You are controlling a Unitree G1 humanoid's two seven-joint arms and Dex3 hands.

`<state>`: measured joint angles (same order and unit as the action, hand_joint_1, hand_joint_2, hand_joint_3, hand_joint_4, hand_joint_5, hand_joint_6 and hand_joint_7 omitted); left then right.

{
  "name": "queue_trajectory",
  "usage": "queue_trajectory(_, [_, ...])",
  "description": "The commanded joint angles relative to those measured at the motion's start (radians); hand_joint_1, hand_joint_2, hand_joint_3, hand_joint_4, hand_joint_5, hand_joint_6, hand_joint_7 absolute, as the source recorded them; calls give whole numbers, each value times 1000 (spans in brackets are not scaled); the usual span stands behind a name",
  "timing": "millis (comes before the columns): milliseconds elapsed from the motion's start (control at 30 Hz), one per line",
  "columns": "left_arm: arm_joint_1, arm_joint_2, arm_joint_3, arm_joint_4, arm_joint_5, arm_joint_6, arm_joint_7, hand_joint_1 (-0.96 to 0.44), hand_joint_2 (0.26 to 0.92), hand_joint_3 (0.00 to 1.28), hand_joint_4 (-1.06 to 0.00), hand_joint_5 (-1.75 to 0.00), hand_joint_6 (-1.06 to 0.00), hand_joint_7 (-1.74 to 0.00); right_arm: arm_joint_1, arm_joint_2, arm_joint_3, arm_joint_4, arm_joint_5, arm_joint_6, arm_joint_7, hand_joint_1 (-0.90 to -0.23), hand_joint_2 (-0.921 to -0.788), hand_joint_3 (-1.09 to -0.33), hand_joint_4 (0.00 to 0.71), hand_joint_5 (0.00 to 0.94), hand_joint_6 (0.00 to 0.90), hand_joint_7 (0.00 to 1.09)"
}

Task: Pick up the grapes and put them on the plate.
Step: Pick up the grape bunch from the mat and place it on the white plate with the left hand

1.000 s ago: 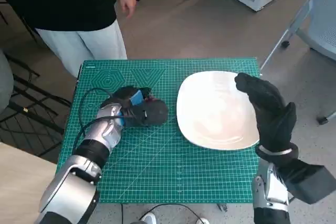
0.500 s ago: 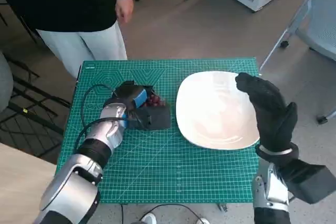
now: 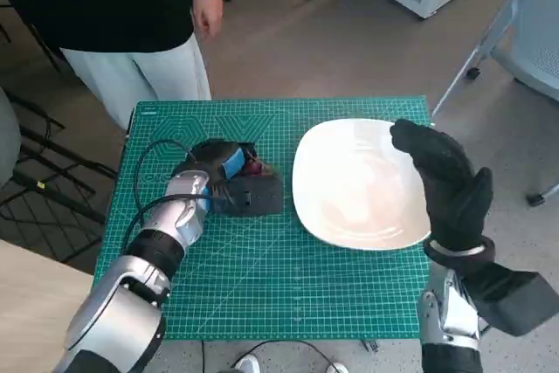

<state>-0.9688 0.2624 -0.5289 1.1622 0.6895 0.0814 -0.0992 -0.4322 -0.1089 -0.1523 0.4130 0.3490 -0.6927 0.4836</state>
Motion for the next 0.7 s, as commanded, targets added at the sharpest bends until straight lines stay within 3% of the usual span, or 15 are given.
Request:
queue_trajectory(33, [31,1,-7,28,-4,8,-24,3,920,178,-490,-1528,-612,-1028,-3,5,-3,28,6,-2,11,-657,-921,-718,283,2,215,42])
queue_trajectory(300, [27,2,-2,20,-13,12,-20,3,921,167,-493,-1503,-624,-1039,-9,6,-6,40,9,-14,18,-656,-921,-716,284,2,215,42])
queue_trajectory(700, [31,18,17,-48,-37,24,-28,1,920,136,-617,-1303,-552,-1181,-15,5,-9,47,12,-19,22,-655,-921,-715,284,2,215,44])
